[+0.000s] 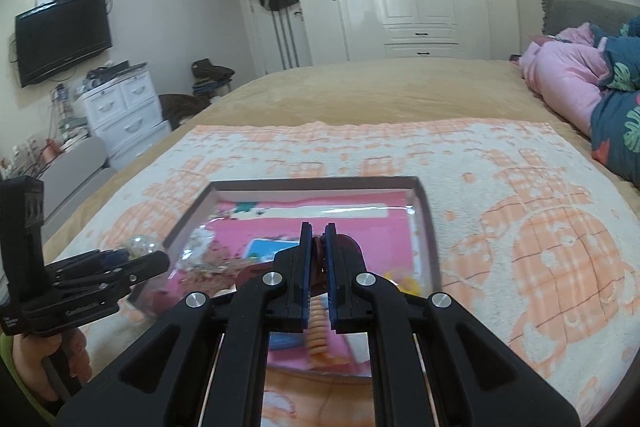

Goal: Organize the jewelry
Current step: 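Carry the pearl clip with the left gripper while the right carries the maroon clip into the tray, then open the left gripper in the tray while the right releases the maroon clip, then withdraw both grippers back from the tray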

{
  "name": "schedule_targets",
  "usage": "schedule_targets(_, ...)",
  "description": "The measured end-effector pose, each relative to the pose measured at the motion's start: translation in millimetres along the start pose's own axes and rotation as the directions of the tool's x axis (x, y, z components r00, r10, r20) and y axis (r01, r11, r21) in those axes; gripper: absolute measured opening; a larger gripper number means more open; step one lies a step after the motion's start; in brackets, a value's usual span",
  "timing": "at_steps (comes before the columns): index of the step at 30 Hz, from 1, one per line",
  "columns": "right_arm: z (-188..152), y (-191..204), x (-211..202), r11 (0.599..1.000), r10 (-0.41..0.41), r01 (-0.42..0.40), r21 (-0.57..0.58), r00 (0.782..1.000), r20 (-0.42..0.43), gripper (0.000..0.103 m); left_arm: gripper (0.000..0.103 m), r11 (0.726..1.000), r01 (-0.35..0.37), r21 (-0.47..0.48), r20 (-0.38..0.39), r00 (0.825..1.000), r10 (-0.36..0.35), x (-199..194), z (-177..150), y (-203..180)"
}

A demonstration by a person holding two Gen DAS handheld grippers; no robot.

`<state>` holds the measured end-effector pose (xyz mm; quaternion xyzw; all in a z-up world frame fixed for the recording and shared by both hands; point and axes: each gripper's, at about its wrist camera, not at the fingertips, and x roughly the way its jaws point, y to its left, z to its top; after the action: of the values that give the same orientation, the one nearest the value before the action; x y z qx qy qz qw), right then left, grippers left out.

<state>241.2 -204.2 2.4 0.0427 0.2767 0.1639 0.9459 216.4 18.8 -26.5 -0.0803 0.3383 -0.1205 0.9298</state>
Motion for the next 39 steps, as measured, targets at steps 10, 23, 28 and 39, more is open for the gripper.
schedule_targets(10,-16.3,-34.8,23.0,0.995,-0.059,0.065,0.082,0.996,-0.069,0.007,0.036,1.000,0.006,0.009,-0.056,0.998,-0.005,30.3,-3.3,-6.7)
schedule_targets(23,-41.6,-26.8,9.6,0.996,-0.043,0.052,0.077,0.993,-0.109,0.025,0.056,0.999,-0.030,0.034,-0.039,0.999,0.032,16.8,-16.2,-11.7)
schedule_targets(28,-49.0,-19.6,-15.8,0.997,-0.048,0.051,0.049,0.996,-0.069,0.040,0.064,0.999,-0.035,0.035,-0.009,0.999,0.035,-2.2,-23.2,-15.9)
schedule_targets(39,-63.7,2.5,-72.4,0.991,-0.116,0.121,-0.058,0.991,0.072,0.086,0.089,0.996,-0.084,0.027,0.057,0.995,0.082,-51.0,-43.1,-26.0)
